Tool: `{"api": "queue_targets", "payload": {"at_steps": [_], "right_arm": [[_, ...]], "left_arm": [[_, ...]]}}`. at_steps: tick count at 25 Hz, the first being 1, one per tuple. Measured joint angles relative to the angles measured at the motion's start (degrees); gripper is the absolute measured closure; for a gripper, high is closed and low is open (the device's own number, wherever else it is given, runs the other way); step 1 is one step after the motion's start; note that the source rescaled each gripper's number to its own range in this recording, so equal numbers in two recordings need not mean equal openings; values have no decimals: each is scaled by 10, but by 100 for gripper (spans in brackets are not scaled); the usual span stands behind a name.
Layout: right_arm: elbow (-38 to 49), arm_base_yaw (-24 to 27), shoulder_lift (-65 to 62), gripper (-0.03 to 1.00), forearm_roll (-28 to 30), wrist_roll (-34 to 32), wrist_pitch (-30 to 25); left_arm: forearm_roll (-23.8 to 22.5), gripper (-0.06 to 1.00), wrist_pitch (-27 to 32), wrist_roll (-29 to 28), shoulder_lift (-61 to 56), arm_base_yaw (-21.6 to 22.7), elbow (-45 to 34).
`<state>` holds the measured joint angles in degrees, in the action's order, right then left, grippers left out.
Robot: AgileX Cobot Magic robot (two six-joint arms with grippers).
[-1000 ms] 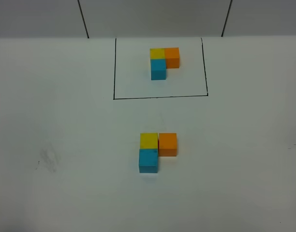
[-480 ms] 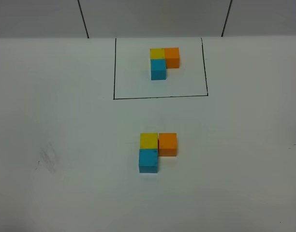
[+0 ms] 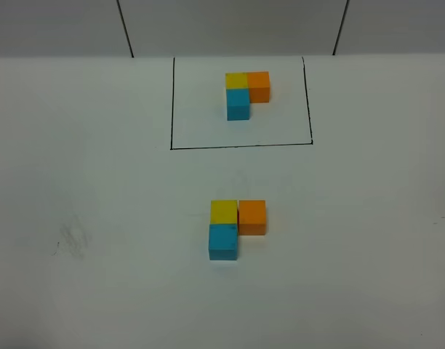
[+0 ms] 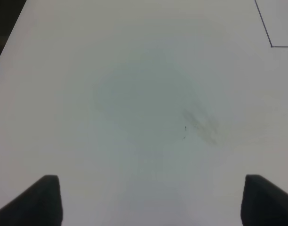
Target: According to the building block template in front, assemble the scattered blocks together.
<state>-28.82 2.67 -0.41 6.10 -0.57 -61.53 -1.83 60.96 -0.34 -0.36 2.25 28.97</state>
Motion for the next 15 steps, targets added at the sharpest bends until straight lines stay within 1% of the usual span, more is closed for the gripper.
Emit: {"api": "queue_targets", "payload": {"at_steps": [3, 9, 15], "right_arm": [[0, -2, 0, 49, 0, 0, 0], [0, -36, 0, 63, 0, 0, 0], [0, -40, 0, 77, 0, -2, 0]], "left_arm": [[0, 31, 0, 0, 0, 0, 0], [0, 31, 0, 0, 0, 0, 0], [0, 31, 1, 0, 0, 0, 0]]}}
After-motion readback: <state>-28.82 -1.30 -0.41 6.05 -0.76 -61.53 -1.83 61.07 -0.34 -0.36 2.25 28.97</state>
